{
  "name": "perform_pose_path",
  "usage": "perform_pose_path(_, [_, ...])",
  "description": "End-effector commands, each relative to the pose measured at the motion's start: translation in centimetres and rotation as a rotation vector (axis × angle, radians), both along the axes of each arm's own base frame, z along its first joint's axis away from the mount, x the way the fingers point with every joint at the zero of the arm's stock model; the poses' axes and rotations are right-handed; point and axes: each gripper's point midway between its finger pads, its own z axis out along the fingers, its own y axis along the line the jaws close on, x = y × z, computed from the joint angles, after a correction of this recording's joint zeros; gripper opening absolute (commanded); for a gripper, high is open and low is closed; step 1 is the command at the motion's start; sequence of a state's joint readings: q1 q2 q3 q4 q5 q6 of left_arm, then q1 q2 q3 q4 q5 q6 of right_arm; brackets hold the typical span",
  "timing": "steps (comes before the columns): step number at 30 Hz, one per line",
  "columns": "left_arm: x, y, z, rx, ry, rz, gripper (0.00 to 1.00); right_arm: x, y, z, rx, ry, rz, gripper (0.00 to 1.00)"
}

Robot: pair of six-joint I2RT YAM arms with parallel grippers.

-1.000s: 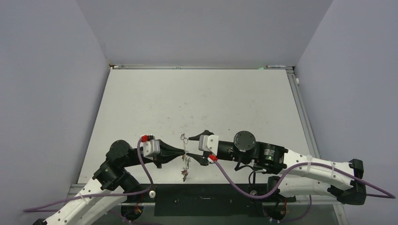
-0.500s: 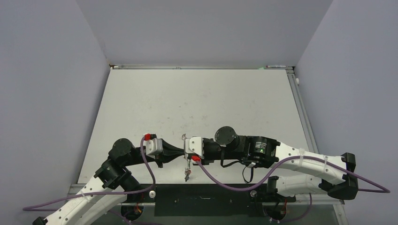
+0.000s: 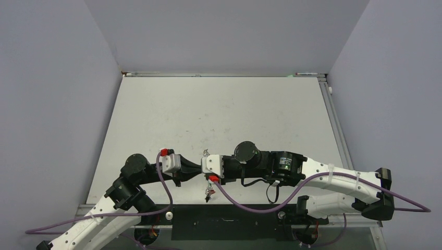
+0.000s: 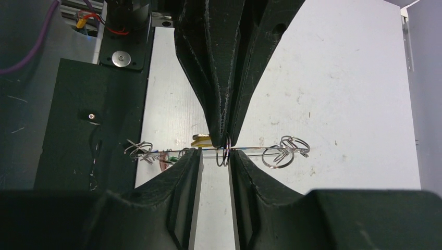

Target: Put the keys on the keyring

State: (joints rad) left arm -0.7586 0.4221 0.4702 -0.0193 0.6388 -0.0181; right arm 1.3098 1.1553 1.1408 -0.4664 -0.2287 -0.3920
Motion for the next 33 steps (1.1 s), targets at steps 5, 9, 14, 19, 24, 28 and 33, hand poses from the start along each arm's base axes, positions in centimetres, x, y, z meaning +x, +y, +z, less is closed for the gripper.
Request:
perform_pose_path(5, [-0.3, 0.0, 2.2, -0.053, -0.052, -0.009, 0.00, 1.1, 1.0, 1.6, 0.062, -0.055, -0.036, 0.20])
perform_pose_path(9, [-0.2, 0.0, 2.2, -0.051, -0.050, -0.008, 0.00, 1.7, 1.0, 1.2, 0.068, -0.075, -0.068, 0.11])
perform_pose_path(14, [0.1, 0.1, 2.2, -0.052, -0.051, 0.014, 0.00, 1.9, 0.7, 1.5, 0.085, -0.087, -0.080, 0.05])
perform_pose_path(19, [0.3, 0.5, 2.7, -0.070, -0.067, 0.041, 0.43, 2.0, -0.2, 3.7, 0.180, -0.114, -0.099, 0.05])
perform_pose_path(24, [0.3, 1.1, 3.2, -0.095, -0.104, 0.069, 0.47, 1.8, -0.9, 5.6, 0.279, -0.129, -0.109, 0.05])
perform_pose_path(28, [0.4, 1.3, 3.3, -0.112, -0.120, 0.083, 0.48, 1.7, -1.2, 6.1, 0.311, -0.127, -0.115, 0.05])
perform_pose_path(33, [0.8, 1.1, 3.0, -0.104, -0.111, 0.092, 0.49, 1.6, -1.2, 6.7, 0.366, -0.107, -0.125, 0.05])
